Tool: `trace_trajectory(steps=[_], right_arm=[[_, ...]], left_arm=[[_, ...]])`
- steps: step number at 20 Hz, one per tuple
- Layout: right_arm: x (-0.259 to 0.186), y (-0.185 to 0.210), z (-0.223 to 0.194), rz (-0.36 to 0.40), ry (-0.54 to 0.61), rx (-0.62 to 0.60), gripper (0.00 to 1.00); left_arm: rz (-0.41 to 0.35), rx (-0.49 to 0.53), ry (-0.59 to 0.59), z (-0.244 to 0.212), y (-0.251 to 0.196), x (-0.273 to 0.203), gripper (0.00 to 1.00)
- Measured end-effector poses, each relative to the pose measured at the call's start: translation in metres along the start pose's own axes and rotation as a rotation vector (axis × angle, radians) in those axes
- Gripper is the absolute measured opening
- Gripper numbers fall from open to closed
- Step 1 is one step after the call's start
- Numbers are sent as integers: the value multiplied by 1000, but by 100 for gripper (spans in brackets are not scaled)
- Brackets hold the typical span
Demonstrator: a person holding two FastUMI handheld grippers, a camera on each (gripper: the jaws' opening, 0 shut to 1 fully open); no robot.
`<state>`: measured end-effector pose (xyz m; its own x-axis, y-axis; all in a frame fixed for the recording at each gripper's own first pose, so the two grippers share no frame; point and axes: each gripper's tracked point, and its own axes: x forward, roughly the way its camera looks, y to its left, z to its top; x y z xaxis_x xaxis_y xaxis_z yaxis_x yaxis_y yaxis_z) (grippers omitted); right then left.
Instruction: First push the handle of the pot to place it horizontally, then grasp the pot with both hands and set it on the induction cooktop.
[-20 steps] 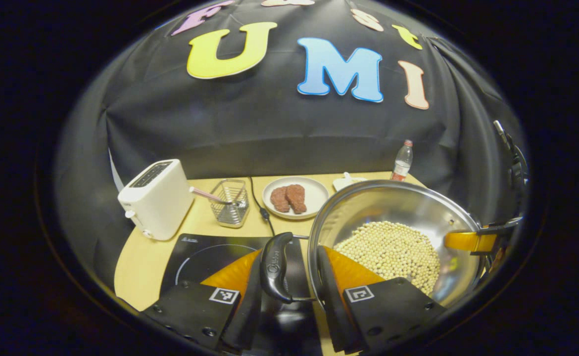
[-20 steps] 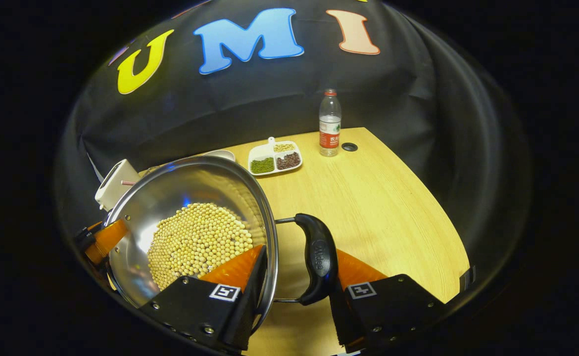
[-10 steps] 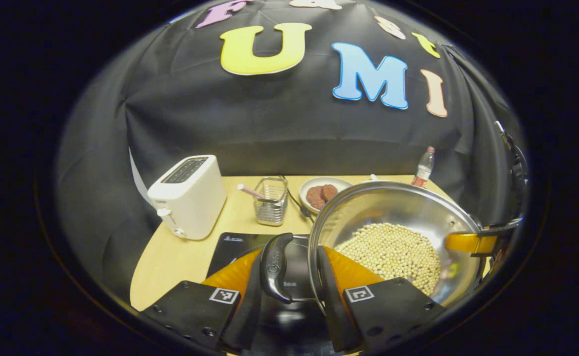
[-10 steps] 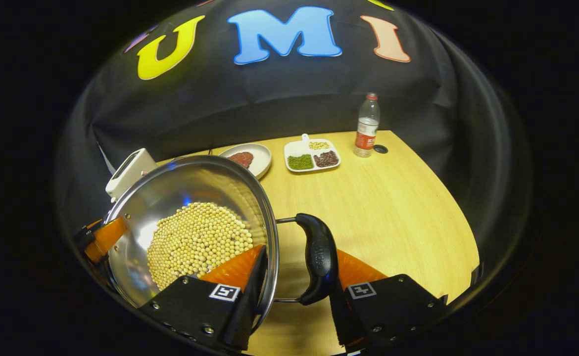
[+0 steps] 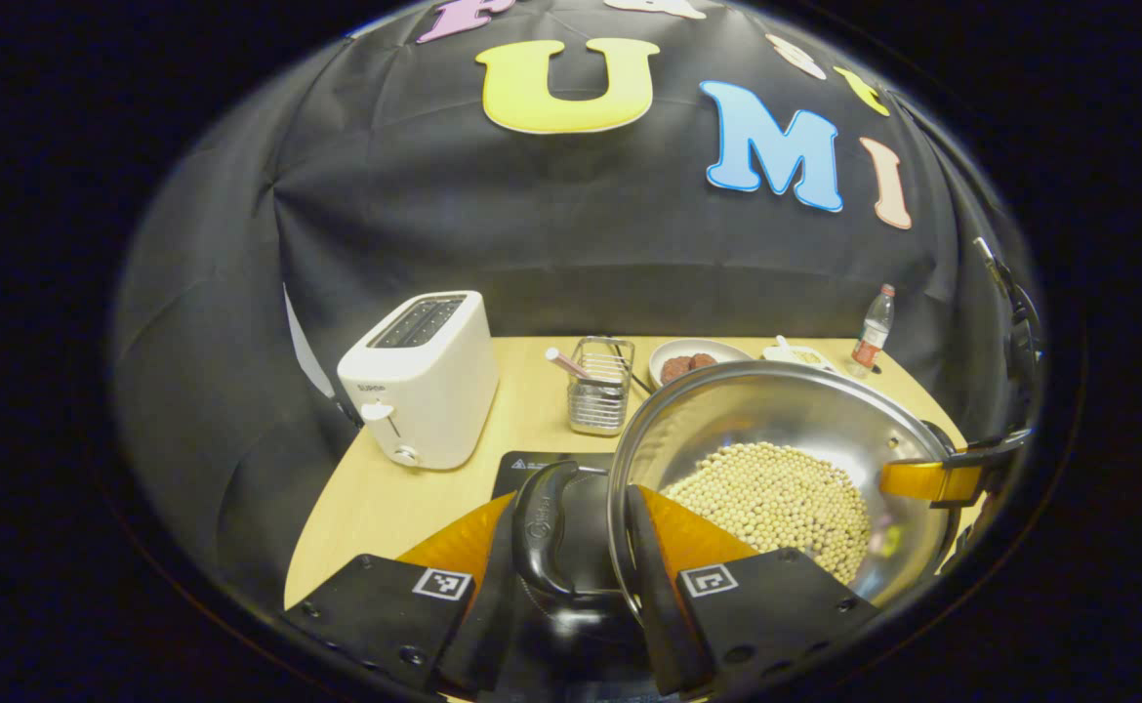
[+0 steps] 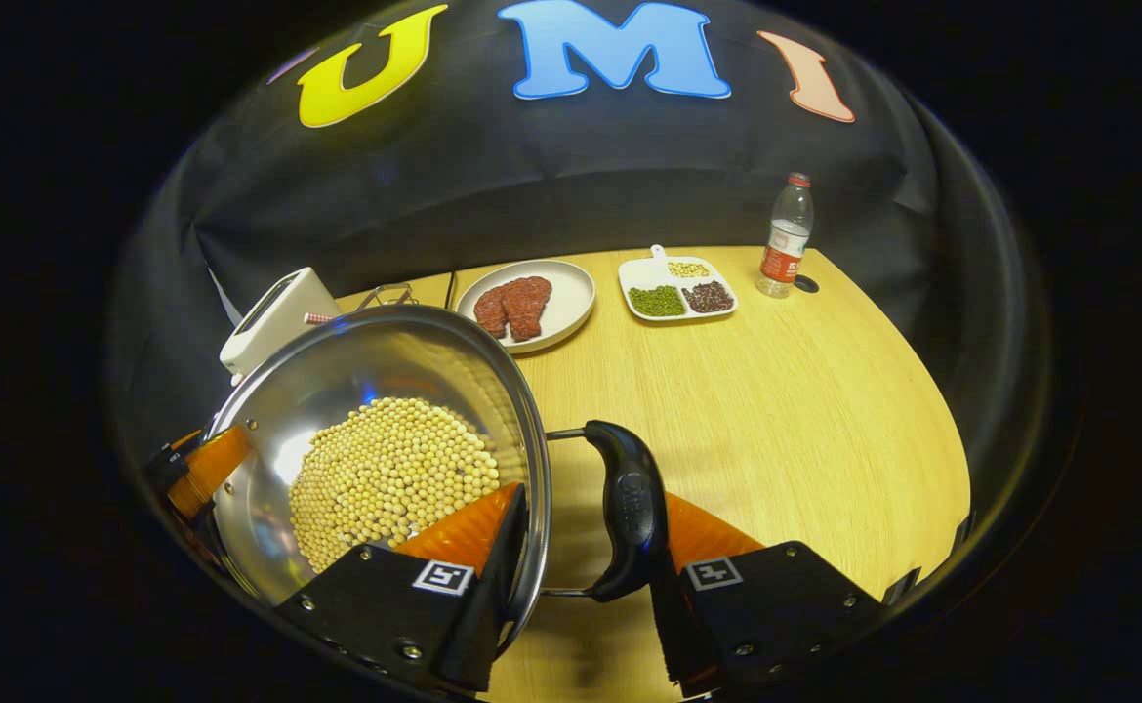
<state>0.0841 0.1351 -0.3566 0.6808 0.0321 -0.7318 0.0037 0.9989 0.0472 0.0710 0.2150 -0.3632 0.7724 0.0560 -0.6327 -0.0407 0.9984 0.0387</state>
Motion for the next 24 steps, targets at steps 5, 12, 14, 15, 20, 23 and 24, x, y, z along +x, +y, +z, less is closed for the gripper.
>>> trace_trajectory(steps=[5, 12, 14, 15, 20, 23, 24], right_arm=[[7, 20, -6, 7, 13, 4, 64], [14, 48, -16, 15, 28, 4, 64], [19, 55, -16, 18, 29, 2, 64], [20, 58, -16, 20, 31, -1, 64], [29, 69, -21, 20, 45, -3, 64], [34, 72, -22, 18, 49, 3, 64], [35, 73, -23, 17, 52, 3, 64]], left_arm=[[12, -2, 5, -6, 23, 5, 64], [22, -10, 10, -14, 54, 7, 64], [26, -10, 9, -17, 62, 9, 64], [28, -14, 10, -19, 67, 10, 64], [31, -19, 19, -25, 78, 19, 67], [29, -20, 15, -27, 83, 24, 67], [27, -23, 18, -29, 85, 26, 63]])
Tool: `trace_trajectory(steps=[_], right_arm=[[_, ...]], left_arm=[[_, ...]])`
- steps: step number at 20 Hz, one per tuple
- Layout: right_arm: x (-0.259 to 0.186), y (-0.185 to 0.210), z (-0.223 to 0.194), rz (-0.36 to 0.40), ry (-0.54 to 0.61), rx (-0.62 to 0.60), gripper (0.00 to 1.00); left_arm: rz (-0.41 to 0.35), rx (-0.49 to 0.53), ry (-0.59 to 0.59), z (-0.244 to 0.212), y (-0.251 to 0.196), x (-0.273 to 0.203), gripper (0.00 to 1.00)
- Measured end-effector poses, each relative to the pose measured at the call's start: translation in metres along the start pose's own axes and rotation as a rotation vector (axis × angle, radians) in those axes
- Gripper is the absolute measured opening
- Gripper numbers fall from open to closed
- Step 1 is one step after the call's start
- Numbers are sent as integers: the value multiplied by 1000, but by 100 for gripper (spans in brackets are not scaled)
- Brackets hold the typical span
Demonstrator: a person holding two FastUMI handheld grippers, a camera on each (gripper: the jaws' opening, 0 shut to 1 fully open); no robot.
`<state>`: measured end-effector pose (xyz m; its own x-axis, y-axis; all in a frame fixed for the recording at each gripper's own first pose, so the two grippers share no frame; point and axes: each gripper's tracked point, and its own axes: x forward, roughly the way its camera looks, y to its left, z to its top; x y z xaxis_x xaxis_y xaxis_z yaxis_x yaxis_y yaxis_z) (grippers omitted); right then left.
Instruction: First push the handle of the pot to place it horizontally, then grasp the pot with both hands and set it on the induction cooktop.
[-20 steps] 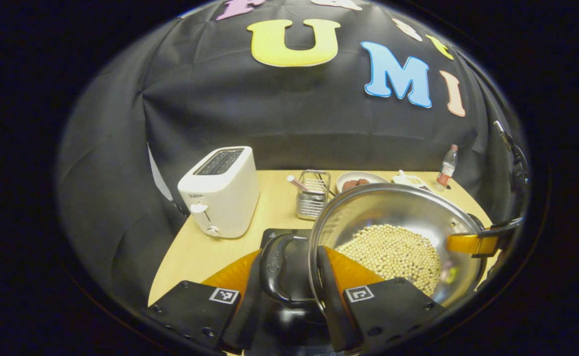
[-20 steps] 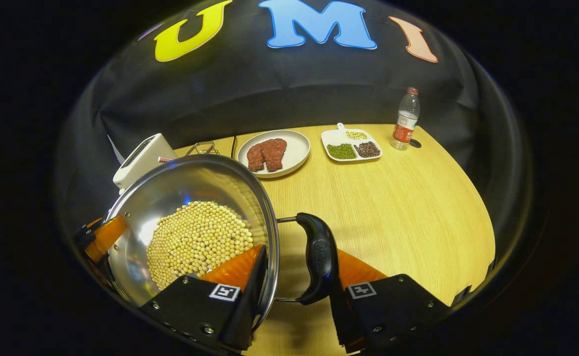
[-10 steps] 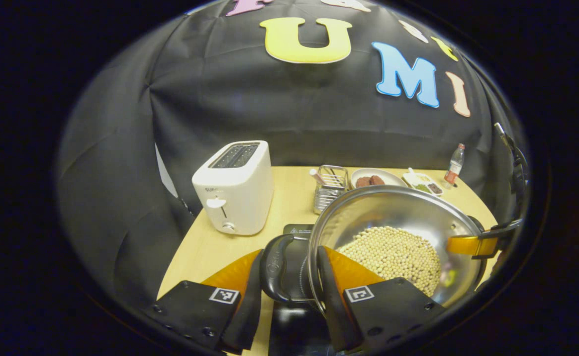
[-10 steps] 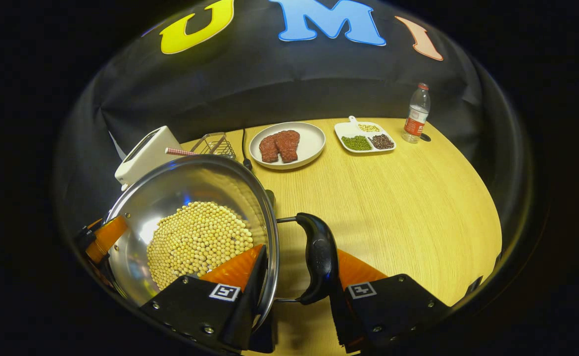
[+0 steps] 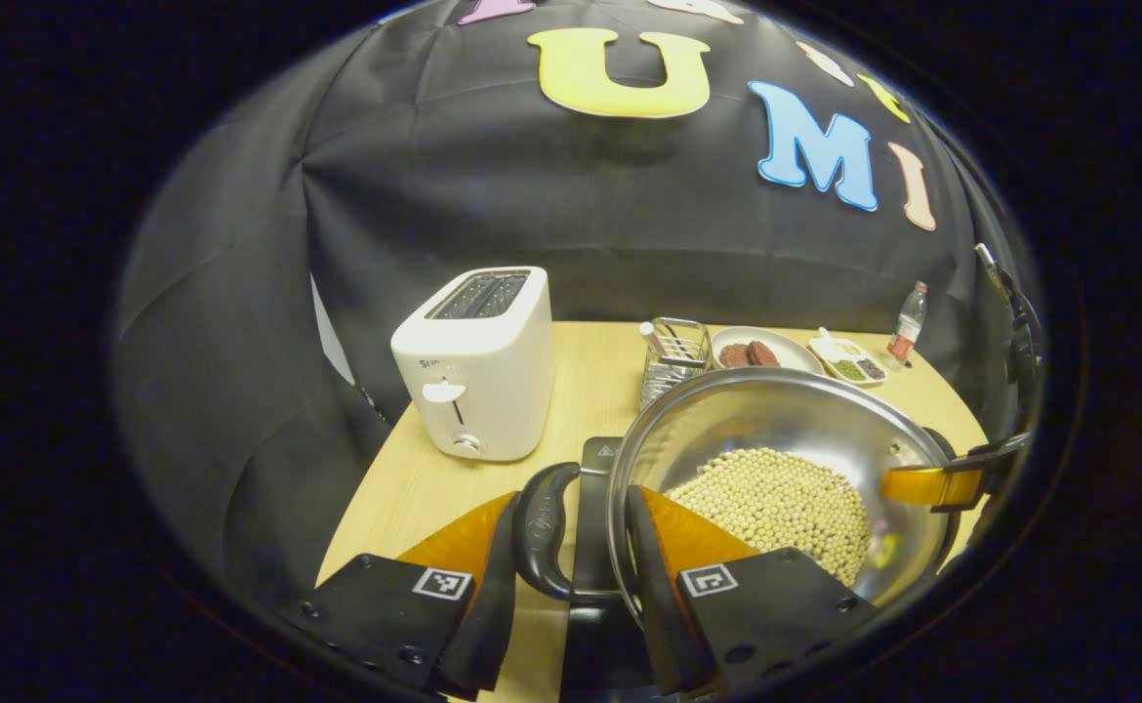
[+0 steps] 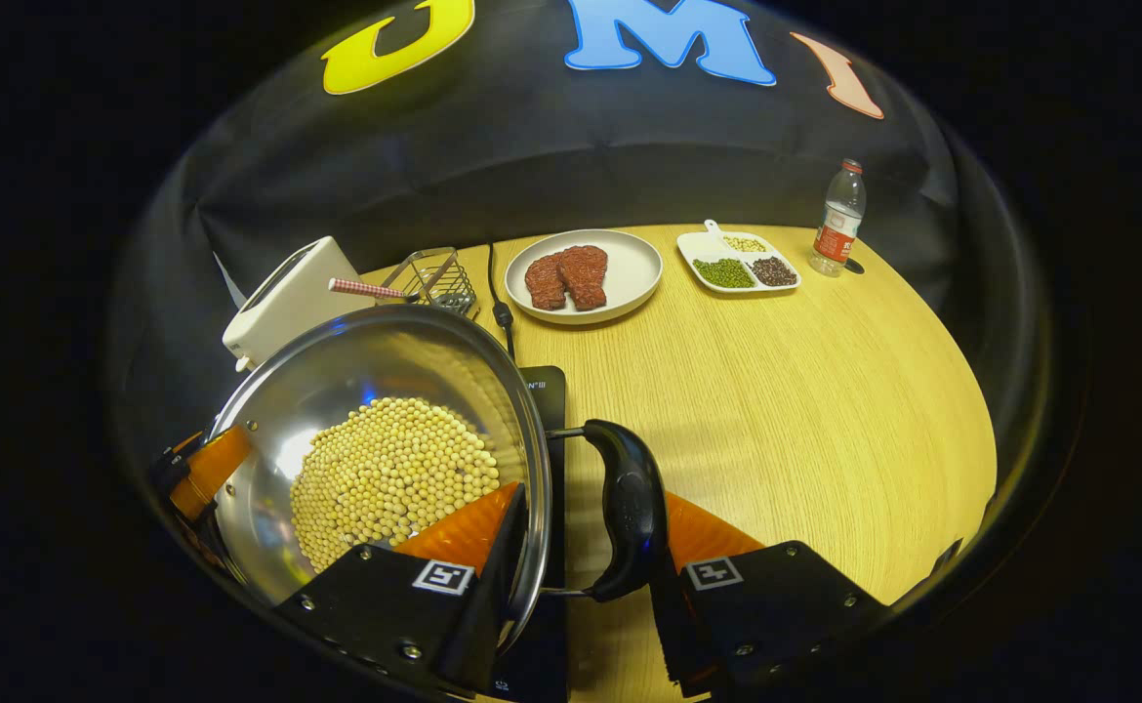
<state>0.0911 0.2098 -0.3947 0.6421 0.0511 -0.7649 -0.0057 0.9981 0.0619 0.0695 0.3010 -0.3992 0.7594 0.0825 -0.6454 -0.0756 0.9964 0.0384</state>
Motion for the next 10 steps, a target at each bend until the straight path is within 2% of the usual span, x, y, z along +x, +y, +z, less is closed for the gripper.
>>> trace_trajectory(steps=[3, 5, 8, 9, 10], right_arm=[[4, 4, -2, -9, 3, -6, 64], [6, 5, -5, -13, 8, -1, 64], [7, 5, -7, -18, 10, 5, 64], [7, 6, -9, -20, 9, 6, 64], [8, 7, -9, -22, 11, 7, 64]], left_arm=[[-9, -5, 8, -5, 3, 5, 63], [-11, -5, 9, -7, 6, 8, 67], [-16, 1, 9, -10, 5, 12, 63], [-19, 2, 11, -11, 5, 13, 67], [-21, 3, 11, -12, 6, 13, 63]])
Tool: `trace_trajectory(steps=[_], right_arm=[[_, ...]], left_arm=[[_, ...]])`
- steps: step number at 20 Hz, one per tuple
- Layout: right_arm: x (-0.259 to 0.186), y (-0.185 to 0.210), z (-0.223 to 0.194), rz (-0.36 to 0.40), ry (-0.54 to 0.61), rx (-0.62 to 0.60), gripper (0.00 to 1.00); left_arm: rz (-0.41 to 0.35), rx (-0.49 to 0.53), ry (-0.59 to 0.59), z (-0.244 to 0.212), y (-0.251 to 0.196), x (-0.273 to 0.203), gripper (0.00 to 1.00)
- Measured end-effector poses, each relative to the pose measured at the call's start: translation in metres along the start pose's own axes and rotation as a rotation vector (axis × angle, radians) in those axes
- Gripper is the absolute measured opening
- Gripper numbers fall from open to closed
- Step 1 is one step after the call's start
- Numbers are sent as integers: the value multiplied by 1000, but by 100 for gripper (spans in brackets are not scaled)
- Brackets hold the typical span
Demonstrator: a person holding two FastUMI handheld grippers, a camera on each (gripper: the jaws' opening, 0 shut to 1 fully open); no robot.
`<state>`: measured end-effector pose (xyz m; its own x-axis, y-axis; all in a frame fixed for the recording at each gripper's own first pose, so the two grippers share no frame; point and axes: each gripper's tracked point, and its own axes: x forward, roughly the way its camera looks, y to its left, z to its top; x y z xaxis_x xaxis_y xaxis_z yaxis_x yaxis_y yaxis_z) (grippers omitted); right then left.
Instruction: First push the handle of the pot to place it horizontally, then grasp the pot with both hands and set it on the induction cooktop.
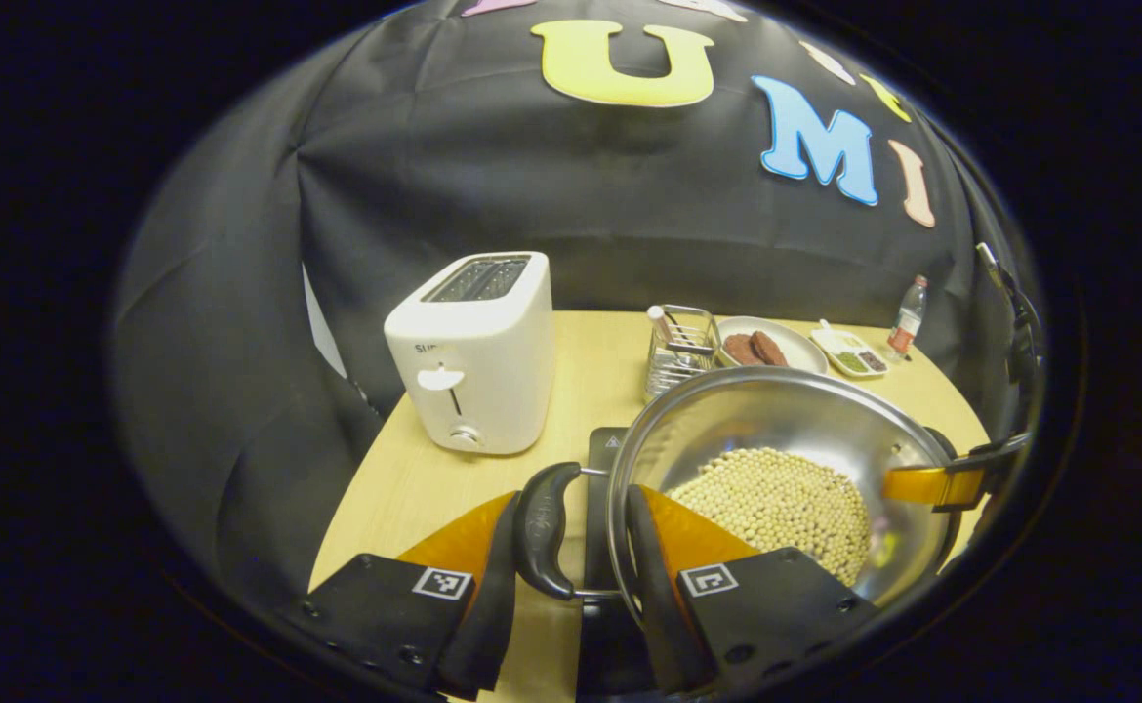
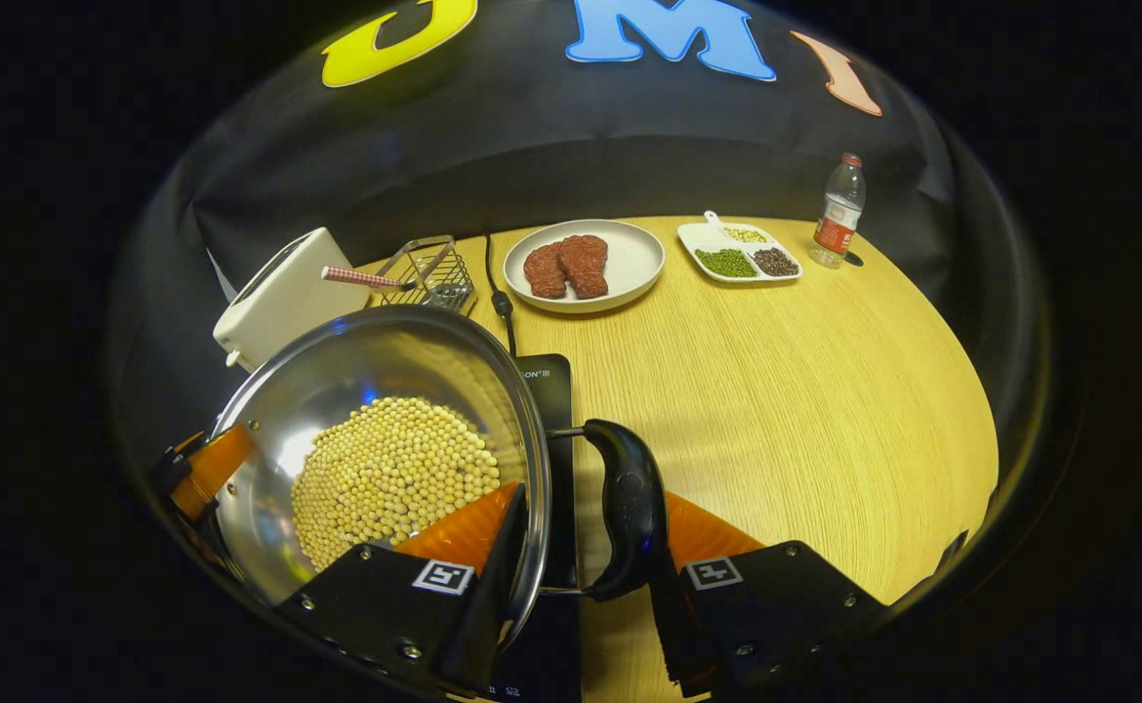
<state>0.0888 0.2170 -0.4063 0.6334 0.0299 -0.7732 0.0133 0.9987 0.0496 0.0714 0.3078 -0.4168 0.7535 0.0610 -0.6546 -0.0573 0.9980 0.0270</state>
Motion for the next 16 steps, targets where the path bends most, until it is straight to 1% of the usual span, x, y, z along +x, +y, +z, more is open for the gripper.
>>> trace_trajectory(steps=[1, 2, 3, 4, 5, 9, 10, 12, 13, 14, 15, 16], right_arm=[[0, 0, -1, 0, 1, 1, 64], [0, 0, -1, 1, -3, 4, 64], [1, 0, -1, 2, -3, 2, 64], [1, -1, -2, 2, -4, 3, 64], [1, -1, -2, 3, -2, 4, 64], [3, -1, -2, 12, -22, 7, 64], [4, -1, -1, 10, -29, -3, 64], [4, -1, -2, 6, -36, -10, 64], [3, -1, -1, 7, -40, -9, 64], [4, 0, -1, 7, -43, -20, 65], [3, -1, 0, 2, -49, -37, 67], [2, -2, 1, -7, -59, -53, 69]], left_arm=[[1, 4, -2, 0, 1, 1, 60], [1, 9, -7, 0, 1, 0, 64], [0, 10, -7, -1, 2, 1, 60], [-1, 8, -7, -2, 1, 0, 67], [-4, 8, -10, -2, 3, 1, 60], [-18, -13, -25, -5, 4, 3, 60], [-22, -24, -27, -8, 5, 3, 64], [-32, -46, -40, -8, 6, 5, 62], [-34, -50, -39, -9, 6, 5, 66], [-37, -52, -42, -9, 6, 6, 65], [-40, -53, -45, -8, 6, 4, 65], [-38, -51, -65, -1, 7, 1, 68]])
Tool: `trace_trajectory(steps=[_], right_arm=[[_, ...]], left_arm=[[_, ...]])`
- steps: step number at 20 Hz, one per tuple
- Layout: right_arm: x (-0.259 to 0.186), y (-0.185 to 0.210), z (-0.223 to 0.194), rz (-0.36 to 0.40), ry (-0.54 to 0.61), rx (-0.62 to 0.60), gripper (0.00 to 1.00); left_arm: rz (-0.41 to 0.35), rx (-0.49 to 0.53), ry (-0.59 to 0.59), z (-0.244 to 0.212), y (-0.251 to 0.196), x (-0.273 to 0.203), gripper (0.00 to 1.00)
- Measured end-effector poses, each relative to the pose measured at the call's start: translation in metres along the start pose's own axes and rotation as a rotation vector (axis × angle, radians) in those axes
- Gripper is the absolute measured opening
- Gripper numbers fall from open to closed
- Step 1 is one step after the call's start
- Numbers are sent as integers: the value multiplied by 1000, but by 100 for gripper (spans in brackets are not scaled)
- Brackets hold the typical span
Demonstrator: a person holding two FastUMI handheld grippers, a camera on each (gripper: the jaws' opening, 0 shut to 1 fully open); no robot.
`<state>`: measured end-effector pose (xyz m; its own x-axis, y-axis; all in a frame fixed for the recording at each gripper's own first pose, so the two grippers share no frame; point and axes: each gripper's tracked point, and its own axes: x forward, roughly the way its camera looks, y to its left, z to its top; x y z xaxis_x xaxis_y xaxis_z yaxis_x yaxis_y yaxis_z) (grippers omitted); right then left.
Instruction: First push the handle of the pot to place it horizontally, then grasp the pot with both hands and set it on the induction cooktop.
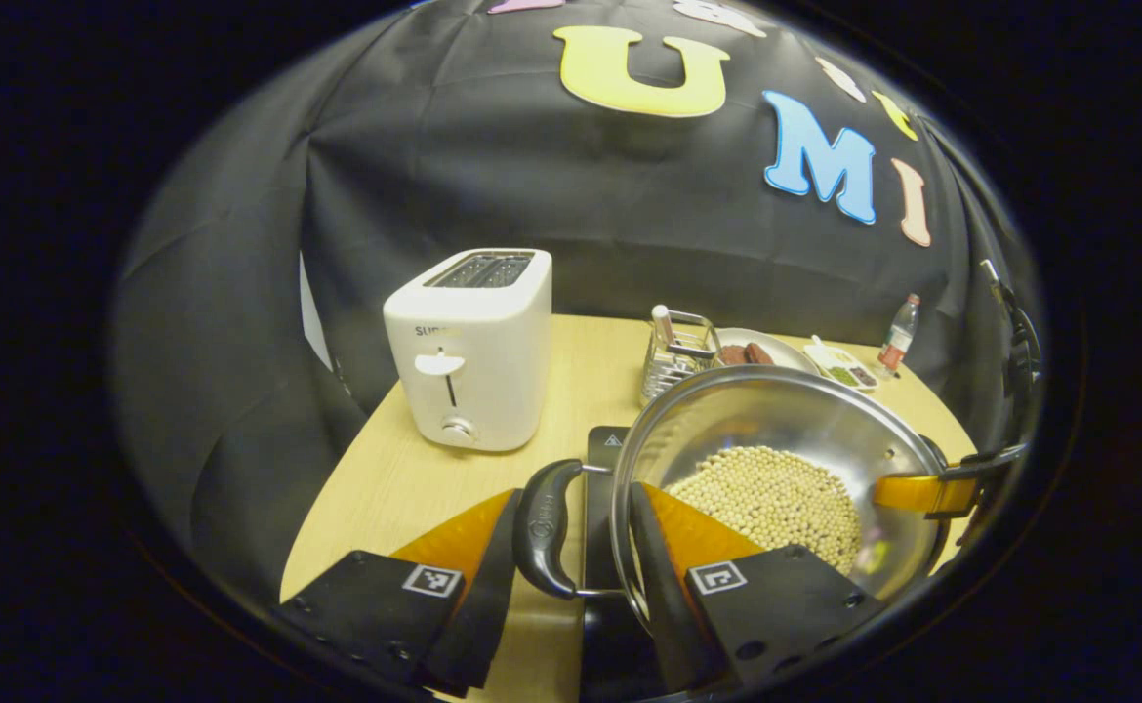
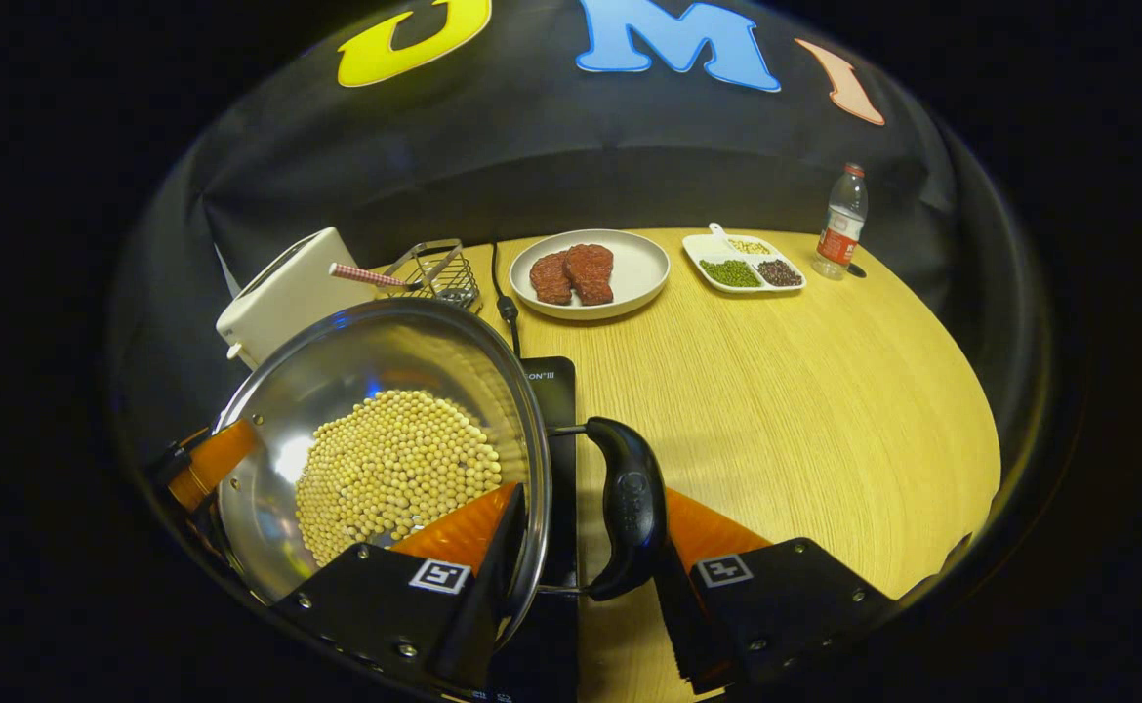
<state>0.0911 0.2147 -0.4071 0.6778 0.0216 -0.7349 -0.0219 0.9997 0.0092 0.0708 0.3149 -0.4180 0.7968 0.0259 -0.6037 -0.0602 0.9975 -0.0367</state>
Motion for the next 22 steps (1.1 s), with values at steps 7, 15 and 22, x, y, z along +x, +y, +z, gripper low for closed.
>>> trace_trajectory(steps=[7, 15, 22], right_arm=[[-38, -19, 37, 22, -155, -8, 84], [-158, -76, 129, 1, -501, -34, 93], [-268, -147, 194, -7, -654, -33, 93]], left_arm=[[37, -32, -138, 55, -3, -42, 87], [-37, 75, -324, 135, -126, -133, 89], [-79, 25, -503, 220, -274, -231, 95]])
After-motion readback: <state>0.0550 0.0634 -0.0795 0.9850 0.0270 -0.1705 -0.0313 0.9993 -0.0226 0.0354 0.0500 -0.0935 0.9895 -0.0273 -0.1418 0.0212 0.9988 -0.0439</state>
